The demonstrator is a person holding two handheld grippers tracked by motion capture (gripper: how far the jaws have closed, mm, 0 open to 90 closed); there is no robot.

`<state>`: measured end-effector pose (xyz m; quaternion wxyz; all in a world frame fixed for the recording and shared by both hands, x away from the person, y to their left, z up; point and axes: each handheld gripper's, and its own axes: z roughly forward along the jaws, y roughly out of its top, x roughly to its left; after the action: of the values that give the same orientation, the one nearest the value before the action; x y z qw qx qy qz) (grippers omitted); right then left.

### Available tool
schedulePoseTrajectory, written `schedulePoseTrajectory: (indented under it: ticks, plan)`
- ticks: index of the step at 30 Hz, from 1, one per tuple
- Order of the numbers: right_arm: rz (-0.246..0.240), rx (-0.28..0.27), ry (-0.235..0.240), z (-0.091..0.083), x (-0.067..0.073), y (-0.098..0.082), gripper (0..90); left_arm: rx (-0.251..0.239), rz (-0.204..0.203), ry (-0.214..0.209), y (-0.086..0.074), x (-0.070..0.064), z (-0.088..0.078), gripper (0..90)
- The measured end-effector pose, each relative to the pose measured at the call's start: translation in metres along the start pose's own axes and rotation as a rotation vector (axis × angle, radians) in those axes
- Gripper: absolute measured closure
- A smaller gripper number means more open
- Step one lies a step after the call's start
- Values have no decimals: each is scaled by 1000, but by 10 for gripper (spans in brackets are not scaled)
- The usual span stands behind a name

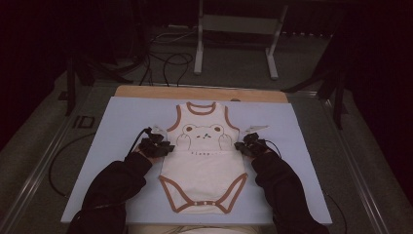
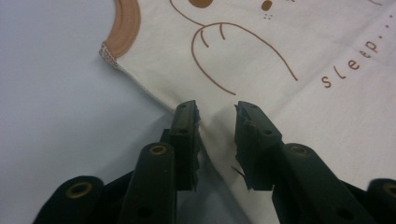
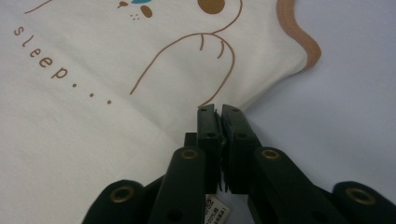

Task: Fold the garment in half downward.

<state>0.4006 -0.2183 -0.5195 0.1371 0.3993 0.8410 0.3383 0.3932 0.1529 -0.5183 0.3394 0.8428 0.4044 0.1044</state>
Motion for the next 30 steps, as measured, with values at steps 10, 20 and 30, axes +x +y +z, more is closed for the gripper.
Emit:
schedulePoseTrajectory:
  ticks: [10, 20, 30]
  plan:
    - [-12, 0, -1, 0, 1, 0, 898, 19, 22, -31, 5, -10, 4, 885]
    - [7, -27, 16, -7, -1, 3, 900, 5, 12, -29, 7, -8, -3, 900]
    - [7, -63, 12, -17, 1, 7, 900, -43, 19, -28, 10, -8, -18, 900]
